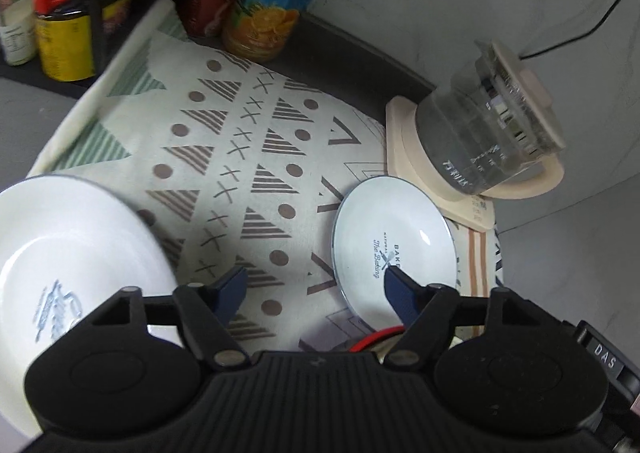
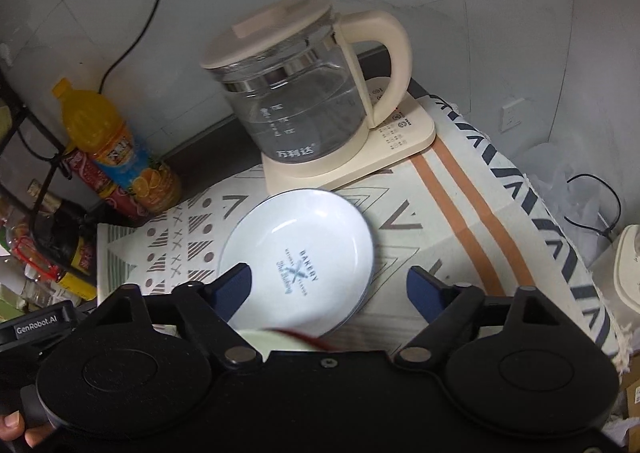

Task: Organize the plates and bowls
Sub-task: 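Move both grippers to the rim of the white 'BAKERY' plate, then close both grippers on the 'BAKERY' plate rim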

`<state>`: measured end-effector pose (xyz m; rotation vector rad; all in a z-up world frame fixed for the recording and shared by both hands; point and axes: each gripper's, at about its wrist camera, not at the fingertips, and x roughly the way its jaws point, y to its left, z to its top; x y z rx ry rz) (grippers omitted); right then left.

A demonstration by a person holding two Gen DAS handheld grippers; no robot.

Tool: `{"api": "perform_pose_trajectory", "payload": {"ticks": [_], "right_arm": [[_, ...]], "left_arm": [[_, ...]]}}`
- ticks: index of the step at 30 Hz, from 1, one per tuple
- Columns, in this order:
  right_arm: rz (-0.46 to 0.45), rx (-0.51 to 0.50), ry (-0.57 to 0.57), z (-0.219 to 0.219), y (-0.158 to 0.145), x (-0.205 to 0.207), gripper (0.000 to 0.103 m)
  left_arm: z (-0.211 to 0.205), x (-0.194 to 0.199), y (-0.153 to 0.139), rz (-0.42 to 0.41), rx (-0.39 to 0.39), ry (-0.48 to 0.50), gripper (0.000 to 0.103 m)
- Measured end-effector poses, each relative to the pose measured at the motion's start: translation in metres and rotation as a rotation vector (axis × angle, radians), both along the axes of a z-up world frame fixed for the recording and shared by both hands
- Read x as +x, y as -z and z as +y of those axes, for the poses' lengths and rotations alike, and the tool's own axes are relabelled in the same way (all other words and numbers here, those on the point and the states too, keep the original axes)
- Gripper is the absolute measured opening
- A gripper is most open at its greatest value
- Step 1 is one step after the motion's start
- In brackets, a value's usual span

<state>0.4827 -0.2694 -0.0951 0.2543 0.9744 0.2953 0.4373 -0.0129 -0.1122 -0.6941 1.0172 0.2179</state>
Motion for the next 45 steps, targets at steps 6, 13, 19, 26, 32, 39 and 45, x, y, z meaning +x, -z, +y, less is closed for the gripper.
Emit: {"api": "perform_pose_trajectory", "payload": {"ticks": [6,13,19,26,32,39,45], "right_arm": [[0.071,0.011,0.009,-0.016,0.030,0.034,0.053],[0.158,0.056,-0.041,-0.022,0.063,0.065,0.039],[0.222,0.076,-0.089,-0.014,0.084,0.079,0.034],[0.269,0.095,-0.147,-0.008,0.099,0.089,0.021],[0.284,0.091,-0.185,-0.006,0.108,0.092,0.018],[0.286,0.116,-0.214,-0.003,0.113,0.097,0.017],[0.280,0.120,-0.229,0.002,0.114,0.098,0.017]], "left_arm": [[-0.004,0.025,0.028,0.065,-0.025,0.008,0.045],[-0.009,0.045,0.048,0.093,-0.054,0.005,0.036],[-0.013,0.059,0.063,0.140,-0.079,0.028,0.028],[-0.021,0.072,0.077,0.186,-0.085,0.049,0.017],[-0.027,0.079,0.085,0.207,-0.096,0.049,0.016],[-0.031,0.085,0.088,0.225,-0.094,0.064,0.014],[-0.034,0.088,0.090,0.243,-0.096,0.054,0.014]]}}
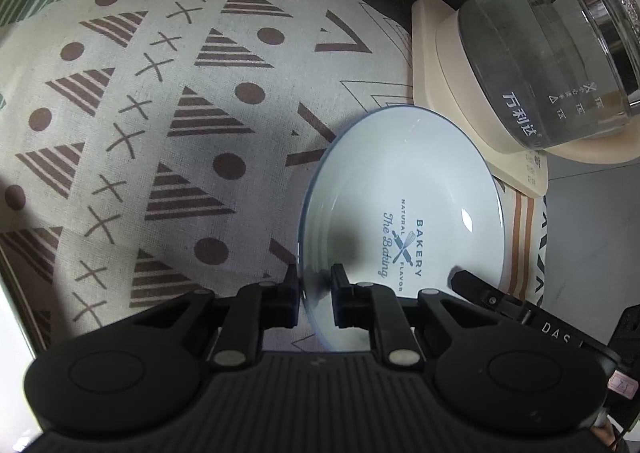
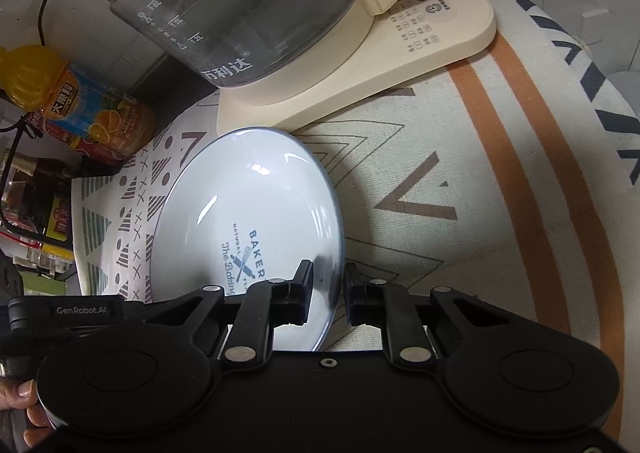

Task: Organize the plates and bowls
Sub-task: 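Close both grippers on the 'BAKERY' plate rim, then lift the 'BAKERY' plate and carry it toward the plate stack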

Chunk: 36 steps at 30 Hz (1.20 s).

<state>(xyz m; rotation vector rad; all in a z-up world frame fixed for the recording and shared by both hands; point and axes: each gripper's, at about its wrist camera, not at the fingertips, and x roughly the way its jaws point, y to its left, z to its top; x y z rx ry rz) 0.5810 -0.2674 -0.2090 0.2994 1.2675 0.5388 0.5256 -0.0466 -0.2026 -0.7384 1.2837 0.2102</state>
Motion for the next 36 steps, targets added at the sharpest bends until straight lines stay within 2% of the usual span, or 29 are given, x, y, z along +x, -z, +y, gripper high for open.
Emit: {"api": "perform_pose_trajectory", "payload": {"ticks": [6,12,15,28,33,36], "right_arm": [[-0.023,-0.005,-0.021,-0.002,-0.002,-0.003,0.012],[-0.042,0.026,-0.026,-0.006,-0.015,-0.008,0.012],[-0.049,0.043,-0.031,-0.008,-0.022,-0.009,0.012],[-0.128,0.059,-0.011,-0.006,-0.058,-0.022,0.013],[-0.152,0.076,0.005,-0.001,-0.077,-0.028,0.014],[-0.200,0.069,0.002,0.004,-0.094,-0.031,0.014]], "left_arm": [[-0.002,0.002,-0.003,-0.001,0.018,0.010,0.014],[-0.003,-0.001,-0.011,-0.025,0.023,0.010,0.014],[-0.002,-0.004,-0.019,-0.050,0.040,0.021,0.013],[0.011,-0.015,-0.053,-0.158,0.019,0.038,0.013],[0.017,-0.023,-0.070,-0.200,0.022,0.048,0.013],[0.023,-0.024,-0.078,-0.228,0.011,0.042,0.013]]}}
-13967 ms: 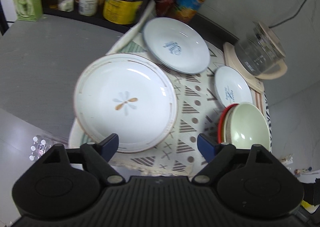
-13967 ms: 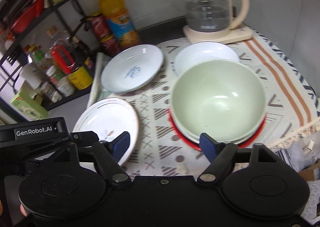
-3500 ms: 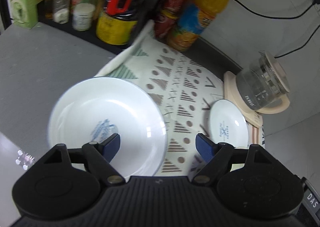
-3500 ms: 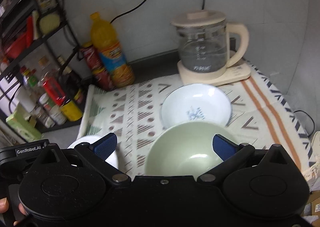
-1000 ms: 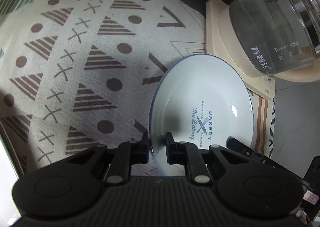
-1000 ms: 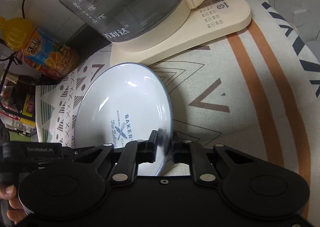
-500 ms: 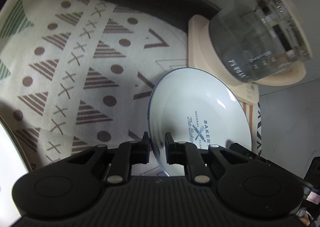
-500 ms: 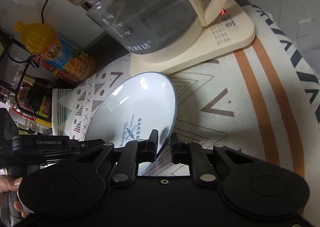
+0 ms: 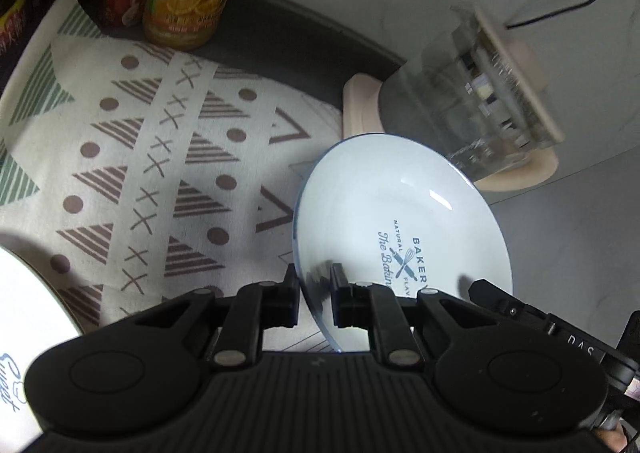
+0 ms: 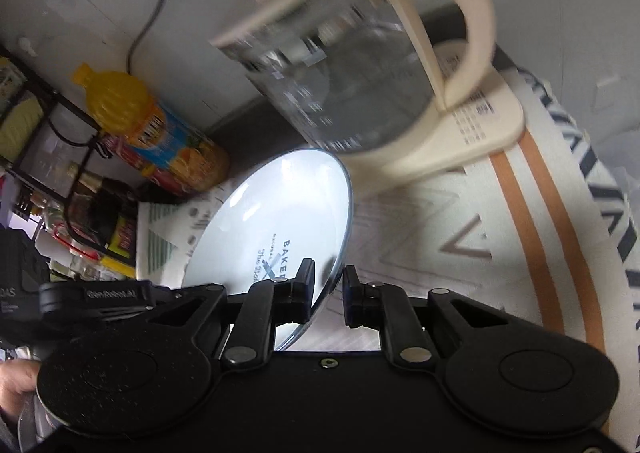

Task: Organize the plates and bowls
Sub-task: 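Lift the 'BAKERY' plate and carry it toward the plate stack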

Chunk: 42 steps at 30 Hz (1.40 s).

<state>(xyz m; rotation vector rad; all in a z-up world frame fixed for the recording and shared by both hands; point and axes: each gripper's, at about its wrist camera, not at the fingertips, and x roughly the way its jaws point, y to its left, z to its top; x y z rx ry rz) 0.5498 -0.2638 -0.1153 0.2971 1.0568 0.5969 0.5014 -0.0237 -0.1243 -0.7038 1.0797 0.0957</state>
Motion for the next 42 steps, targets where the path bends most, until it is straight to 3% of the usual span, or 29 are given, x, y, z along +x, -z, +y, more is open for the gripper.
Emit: {"api": "perform_pose_trajectory", "payload": {"ticks": [10,19,42], "right_arm": [[-0.067,0.002,0.003,0.021,-0.033,-0.024,0.014],[-0.090,0.014,0.010,0.045,-0.045,-0.058,0.014],[-0.102,-0.030,-0.004,0.103,-0.043,-0.143,0.014]], "left_arm": [[0.021,-0.026,-0.035,-0.068,0.002,-0.001,0.013],[0.045,-0.063,-0.047,-0.088,0.006,-0.016,0.013],[0.100,-0.157,-0.034,-0.064,-0.029,-0.072,0.013]]}}
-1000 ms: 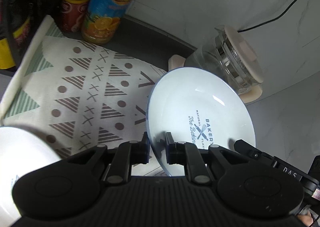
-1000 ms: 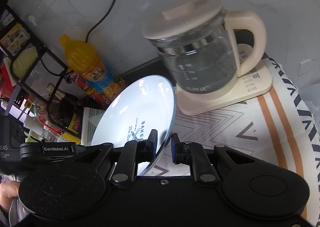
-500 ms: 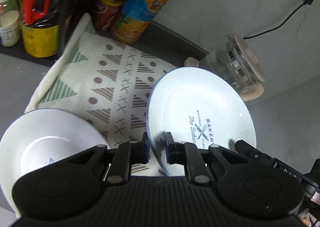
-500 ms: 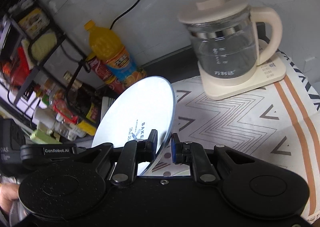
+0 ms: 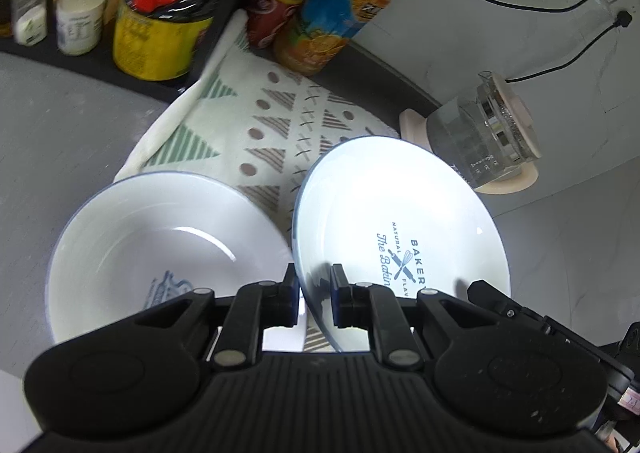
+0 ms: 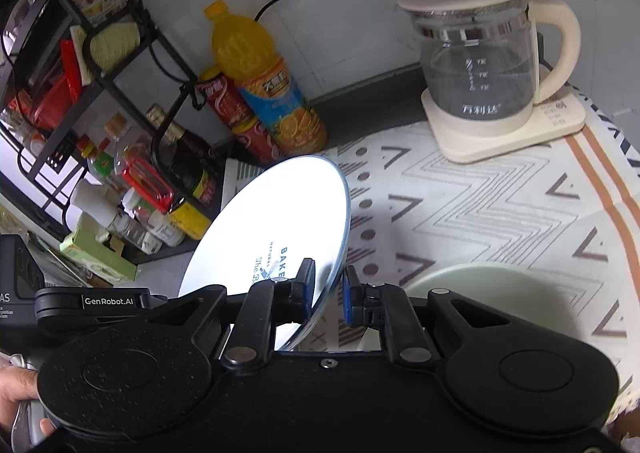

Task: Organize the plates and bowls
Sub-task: 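Lift the 'BAKERY' plate and carry it toward the plate stack, then lower the 'BAKERY' plate onto the 'Sweet' plate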

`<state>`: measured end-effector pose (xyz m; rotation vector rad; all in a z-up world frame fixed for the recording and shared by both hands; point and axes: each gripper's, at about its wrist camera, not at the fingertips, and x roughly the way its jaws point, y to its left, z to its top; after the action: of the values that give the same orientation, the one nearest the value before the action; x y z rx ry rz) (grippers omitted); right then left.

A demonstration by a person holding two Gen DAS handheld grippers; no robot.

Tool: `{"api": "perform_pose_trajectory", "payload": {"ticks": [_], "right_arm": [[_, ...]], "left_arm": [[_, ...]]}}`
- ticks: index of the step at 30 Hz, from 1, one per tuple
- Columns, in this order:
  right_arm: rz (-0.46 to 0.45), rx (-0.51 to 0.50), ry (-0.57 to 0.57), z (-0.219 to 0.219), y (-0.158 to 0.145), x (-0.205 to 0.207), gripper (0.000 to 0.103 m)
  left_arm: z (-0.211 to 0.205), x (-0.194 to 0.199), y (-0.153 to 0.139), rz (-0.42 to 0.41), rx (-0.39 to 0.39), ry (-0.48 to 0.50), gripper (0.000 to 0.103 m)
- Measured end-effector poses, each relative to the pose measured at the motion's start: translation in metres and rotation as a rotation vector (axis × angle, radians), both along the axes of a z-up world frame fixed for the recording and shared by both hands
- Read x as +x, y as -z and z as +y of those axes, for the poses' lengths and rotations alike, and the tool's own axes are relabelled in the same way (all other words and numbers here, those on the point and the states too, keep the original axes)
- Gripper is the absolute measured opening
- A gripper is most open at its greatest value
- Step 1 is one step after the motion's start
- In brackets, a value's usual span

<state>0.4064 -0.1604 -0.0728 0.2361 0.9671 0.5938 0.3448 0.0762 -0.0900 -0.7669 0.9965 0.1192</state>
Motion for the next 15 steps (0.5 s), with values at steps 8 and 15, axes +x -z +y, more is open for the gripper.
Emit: {"api": "perform_pose_trajectory", "payload": {"ticks": [8,15], "right_arm": [[0.023,-0.028,-0.003,0.015,0.009,-0.023,0.014],[0.045,-0.065,-0.017,0.032,0.022,-0.043,0.014]], "left_arm": [[0.013,-0.025,0.006,0.000,-0.016,-0.013,0.013],[0.027,-0.046,0.021,0.023,-0.033,-0.035,0.013]]}}
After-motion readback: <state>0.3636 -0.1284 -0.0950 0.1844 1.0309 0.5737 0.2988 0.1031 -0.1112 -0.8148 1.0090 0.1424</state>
